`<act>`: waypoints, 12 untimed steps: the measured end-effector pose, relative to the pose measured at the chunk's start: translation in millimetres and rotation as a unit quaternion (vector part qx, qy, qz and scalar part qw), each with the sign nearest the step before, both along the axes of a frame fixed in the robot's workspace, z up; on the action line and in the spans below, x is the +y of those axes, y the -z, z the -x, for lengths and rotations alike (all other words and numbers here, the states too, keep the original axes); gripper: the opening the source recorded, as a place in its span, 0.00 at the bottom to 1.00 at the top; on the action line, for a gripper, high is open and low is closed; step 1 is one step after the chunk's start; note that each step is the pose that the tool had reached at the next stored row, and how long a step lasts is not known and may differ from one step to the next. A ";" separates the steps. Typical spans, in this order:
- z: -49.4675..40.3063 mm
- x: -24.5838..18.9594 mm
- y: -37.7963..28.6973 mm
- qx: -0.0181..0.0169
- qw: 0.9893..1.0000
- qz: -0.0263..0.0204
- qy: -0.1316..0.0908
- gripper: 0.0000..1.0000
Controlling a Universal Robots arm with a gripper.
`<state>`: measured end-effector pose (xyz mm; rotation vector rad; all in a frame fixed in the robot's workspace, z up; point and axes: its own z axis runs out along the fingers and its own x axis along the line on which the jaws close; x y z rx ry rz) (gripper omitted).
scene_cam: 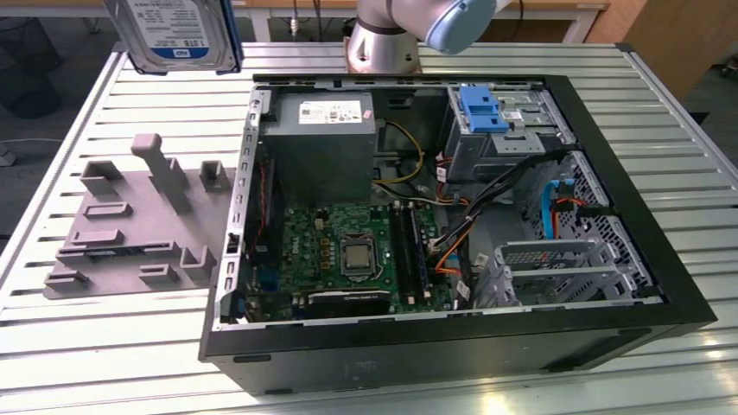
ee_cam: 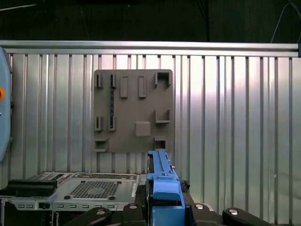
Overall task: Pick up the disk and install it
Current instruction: 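Pick up the disk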
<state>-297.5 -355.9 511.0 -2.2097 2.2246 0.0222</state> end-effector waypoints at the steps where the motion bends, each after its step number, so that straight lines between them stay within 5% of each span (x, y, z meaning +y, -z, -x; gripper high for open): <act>1: -0.6 0.0 0.0 0.000 1.000 0.000 0.000 0.36; 12: -11.2 0.0 0.0 0.000 1.000 0.000 0.000 0.36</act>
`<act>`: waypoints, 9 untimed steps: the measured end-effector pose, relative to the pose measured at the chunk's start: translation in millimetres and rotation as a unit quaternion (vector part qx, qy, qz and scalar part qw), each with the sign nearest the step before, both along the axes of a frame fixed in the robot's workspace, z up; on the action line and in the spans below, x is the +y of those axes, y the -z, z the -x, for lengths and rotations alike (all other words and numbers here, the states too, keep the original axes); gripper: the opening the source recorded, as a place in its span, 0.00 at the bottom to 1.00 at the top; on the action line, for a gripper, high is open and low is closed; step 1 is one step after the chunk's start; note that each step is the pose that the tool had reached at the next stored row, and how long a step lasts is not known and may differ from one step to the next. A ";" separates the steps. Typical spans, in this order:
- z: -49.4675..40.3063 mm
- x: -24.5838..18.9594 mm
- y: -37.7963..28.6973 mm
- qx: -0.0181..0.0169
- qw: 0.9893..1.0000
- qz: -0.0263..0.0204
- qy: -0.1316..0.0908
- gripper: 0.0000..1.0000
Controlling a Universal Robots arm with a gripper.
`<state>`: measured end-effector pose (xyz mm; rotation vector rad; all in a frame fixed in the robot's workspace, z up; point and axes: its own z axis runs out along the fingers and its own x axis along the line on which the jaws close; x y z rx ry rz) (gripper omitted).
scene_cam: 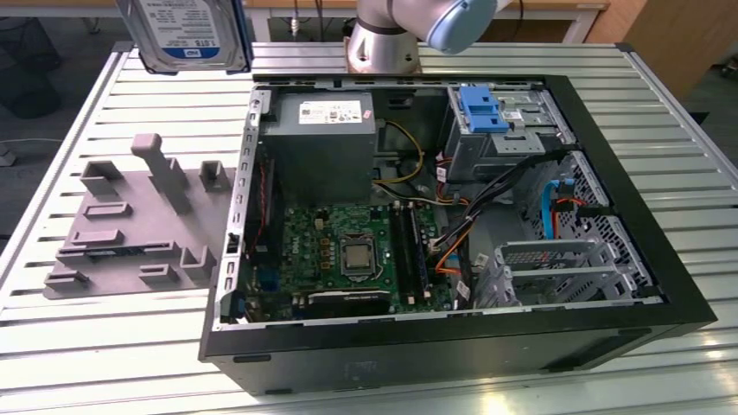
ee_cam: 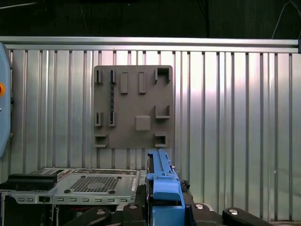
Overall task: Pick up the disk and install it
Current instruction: 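Pick up the disk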
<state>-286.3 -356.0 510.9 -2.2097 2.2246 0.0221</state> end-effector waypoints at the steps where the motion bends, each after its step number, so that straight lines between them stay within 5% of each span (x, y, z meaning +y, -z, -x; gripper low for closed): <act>1: -1.2 0.0 0.0 0.000 1.000 0.000 0.000 0.36; 9: -10.4 0.0 0.0 0.000 1.000 0.000 0.000 0.36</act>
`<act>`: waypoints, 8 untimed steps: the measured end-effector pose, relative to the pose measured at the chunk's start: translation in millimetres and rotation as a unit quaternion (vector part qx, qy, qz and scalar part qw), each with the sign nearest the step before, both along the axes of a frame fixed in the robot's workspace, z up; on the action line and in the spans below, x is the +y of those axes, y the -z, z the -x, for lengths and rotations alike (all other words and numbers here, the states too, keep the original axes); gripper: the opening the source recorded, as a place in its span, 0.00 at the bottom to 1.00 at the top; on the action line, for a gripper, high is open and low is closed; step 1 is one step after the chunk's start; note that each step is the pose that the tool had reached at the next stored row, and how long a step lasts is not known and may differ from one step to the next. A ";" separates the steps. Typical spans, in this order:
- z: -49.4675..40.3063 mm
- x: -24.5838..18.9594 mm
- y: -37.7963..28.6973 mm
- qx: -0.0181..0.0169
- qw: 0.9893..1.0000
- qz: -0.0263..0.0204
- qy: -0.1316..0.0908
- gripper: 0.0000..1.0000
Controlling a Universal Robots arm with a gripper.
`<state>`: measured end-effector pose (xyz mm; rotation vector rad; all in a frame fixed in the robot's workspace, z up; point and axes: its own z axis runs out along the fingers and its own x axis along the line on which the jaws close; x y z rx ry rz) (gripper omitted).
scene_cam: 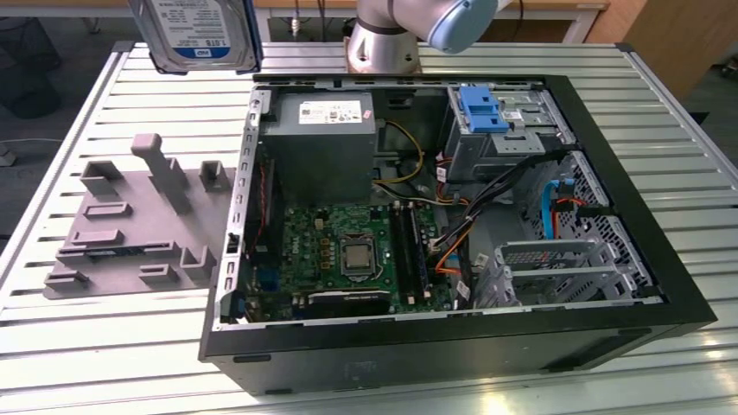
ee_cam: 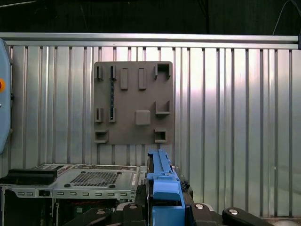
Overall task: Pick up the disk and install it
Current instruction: 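Pick up the disk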
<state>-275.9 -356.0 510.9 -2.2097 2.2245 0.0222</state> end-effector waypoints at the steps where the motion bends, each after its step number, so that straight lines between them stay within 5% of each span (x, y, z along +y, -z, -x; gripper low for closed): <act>1: -1.3 0.0 0.0 0.000 1.000 0.000 0.000 0.36; 8: -9.1 0.0 0.0 0.000 1.000 0.000 0.000 0.36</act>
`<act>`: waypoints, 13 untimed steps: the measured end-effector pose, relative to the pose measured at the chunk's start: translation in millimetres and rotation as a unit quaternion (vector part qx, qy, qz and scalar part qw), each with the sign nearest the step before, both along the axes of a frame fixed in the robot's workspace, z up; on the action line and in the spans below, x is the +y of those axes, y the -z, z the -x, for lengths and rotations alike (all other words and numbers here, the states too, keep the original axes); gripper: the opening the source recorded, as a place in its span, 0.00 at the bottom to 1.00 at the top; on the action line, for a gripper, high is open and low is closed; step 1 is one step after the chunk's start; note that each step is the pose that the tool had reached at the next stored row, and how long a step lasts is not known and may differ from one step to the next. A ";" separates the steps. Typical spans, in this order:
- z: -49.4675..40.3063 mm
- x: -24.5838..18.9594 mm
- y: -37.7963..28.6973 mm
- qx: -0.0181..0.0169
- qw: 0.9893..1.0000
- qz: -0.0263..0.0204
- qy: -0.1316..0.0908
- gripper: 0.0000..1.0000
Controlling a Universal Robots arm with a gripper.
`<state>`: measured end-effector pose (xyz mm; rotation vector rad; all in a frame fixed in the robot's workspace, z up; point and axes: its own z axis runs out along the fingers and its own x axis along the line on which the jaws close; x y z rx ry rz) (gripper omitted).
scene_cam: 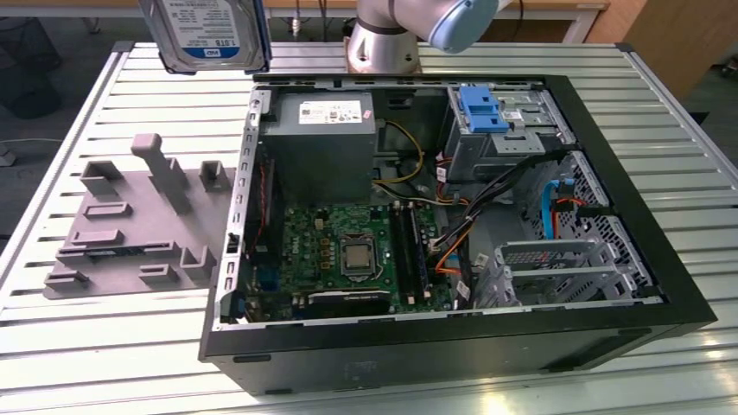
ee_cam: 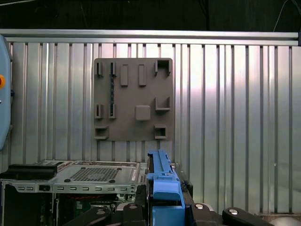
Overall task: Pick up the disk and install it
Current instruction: 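Pick up the disk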
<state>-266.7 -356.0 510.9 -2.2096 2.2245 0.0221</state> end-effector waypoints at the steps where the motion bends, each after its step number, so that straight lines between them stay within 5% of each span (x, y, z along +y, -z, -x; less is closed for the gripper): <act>1: -1.1 0.0 0.0 0.000 1.000 0.000 0.000 0.36; 13: -14.6 0.0 0.0 0.000 1.000 0.000 0.000 0.36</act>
